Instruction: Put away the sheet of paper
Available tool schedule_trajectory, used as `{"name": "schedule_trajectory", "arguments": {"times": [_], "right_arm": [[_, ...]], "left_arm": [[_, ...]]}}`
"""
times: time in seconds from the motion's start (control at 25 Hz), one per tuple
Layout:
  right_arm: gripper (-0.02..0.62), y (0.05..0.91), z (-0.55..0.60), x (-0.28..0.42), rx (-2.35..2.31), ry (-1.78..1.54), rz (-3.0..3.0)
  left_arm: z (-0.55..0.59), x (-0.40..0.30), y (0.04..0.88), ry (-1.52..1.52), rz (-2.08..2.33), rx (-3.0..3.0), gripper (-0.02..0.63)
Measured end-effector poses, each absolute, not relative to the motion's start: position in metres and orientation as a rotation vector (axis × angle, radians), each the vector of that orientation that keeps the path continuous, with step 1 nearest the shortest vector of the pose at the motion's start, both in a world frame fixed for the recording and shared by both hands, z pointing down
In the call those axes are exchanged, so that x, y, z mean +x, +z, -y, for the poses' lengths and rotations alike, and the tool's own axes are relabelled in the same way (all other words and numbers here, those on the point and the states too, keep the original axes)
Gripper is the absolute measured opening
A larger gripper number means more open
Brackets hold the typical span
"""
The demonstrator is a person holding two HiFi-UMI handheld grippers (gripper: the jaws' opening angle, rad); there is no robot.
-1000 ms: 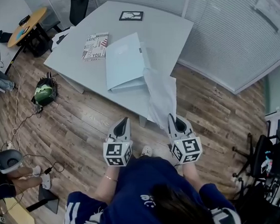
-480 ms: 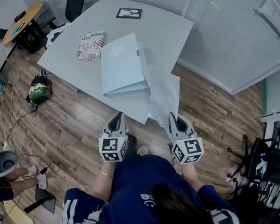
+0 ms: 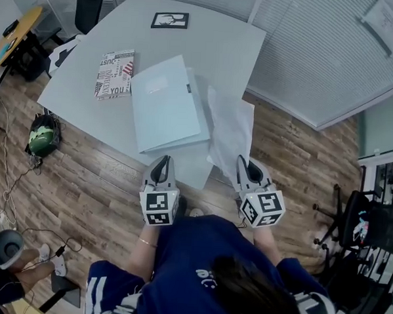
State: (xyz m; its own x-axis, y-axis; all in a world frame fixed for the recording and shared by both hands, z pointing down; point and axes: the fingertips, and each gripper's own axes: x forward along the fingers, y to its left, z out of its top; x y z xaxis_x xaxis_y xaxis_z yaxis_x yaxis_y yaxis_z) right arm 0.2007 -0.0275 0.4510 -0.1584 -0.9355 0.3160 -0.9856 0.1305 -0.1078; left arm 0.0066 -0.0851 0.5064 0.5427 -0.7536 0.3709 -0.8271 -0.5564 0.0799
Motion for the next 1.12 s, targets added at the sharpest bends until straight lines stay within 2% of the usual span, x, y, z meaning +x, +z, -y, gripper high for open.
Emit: {"name": "schedule_trajectory", "arguments": {"times": [0.56,0.92,1.12], "right_arm": [[0.009,0.441,0.079,0.201,2.061,0.406,2.153],[0.008,0.445,0.096,0.206,2.094,0.437,2.116],[0.009,0.442,0.112,0.212,2.038,0.424,2.161]], "left_arm": [[0.133,0.023,0.508,0.603,1.113,2.74,0.011],[0.131,0.037,0.523,0.776,0.948,2.828,0.16],[0.134,0.04,0.534,0.892,1.02,2.776,0.173]]}}
